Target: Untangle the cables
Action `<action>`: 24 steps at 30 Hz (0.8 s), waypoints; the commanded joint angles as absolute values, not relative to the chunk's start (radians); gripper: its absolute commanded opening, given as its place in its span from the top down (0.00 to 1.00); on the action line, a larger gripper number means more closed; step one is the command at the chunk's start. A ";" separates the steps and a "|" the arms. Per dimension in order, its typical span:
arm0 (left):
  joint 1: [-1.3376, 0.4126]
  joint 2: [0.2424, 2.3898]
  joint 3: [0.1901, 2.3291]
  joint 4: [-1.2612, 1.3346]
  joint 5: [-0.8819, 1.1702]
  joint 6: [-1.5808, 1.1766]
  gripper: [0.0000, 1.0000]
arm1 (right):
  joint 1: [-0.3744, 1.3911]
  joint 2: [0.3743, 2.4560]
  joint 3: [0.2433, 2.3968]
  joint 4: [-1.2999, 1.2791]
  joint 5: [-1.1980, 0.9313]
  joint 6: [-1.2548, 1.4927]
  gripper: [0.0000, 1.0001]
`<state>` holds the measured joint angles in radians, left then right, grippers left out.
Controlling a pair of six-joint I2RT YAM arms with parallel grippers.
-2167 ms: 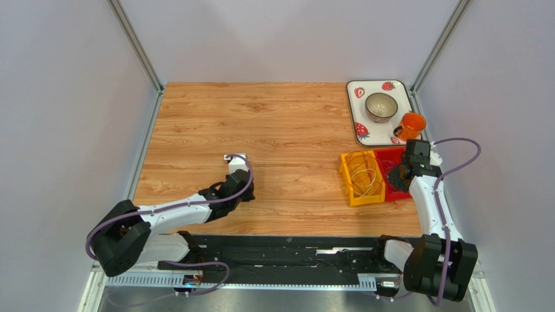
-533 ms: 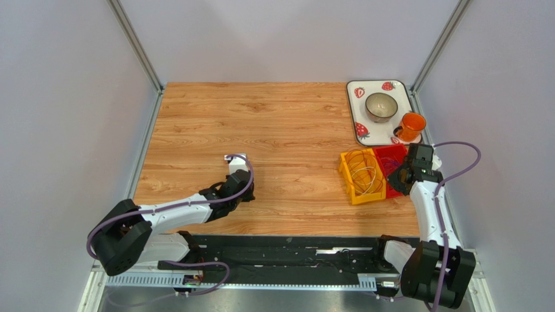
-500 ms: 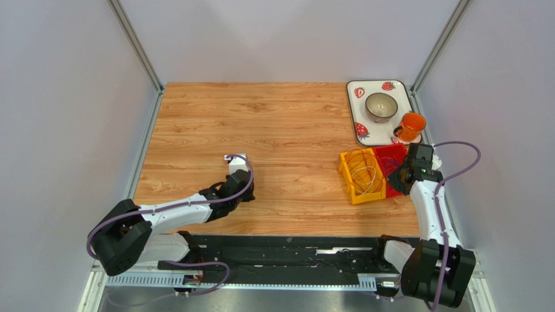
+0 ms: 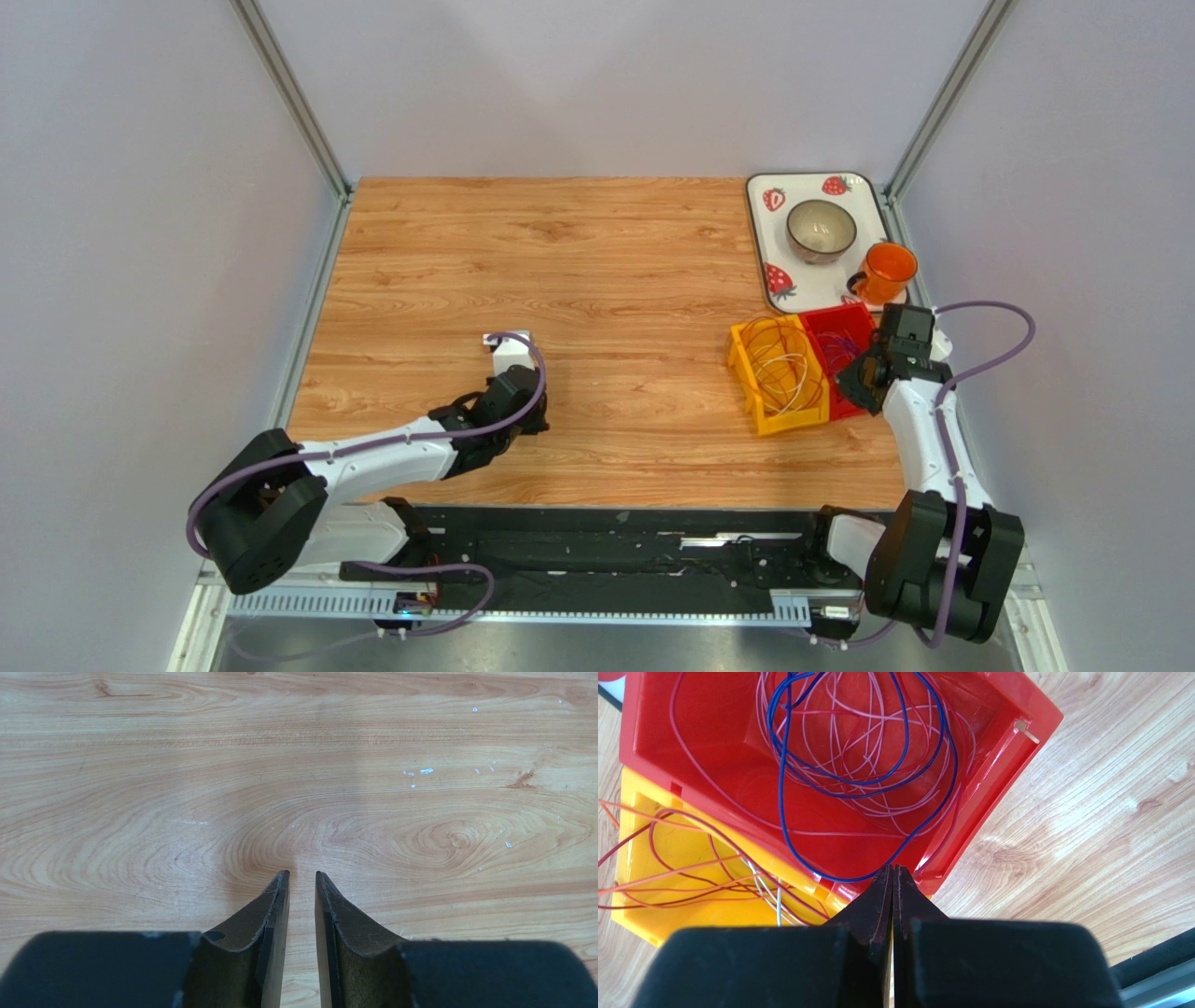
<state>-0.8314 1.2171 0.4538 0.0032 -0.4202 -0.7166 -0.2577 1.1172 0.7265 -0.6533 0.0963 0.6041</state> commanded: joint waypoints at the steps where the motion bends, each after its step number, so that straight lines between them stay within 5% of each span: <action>1: -0.831 1.216 0.491 0.015 -0.430 -0.723 0.72 | -0.268 1.147 0.752 -0.578 0.109 0.595 1.00; 19: -0.831 1.215 0.491 0.017 -0.428 -0.721 0.72 | -0.267 1.212 0.908 -0.577 -0.066 0.554 1.00; 24: -0.831 1.210 0.491 0.018 -0.423 -0.719 0.71 | -0.265 1.105 0.957 -0.646 -0.078 0.542 0.78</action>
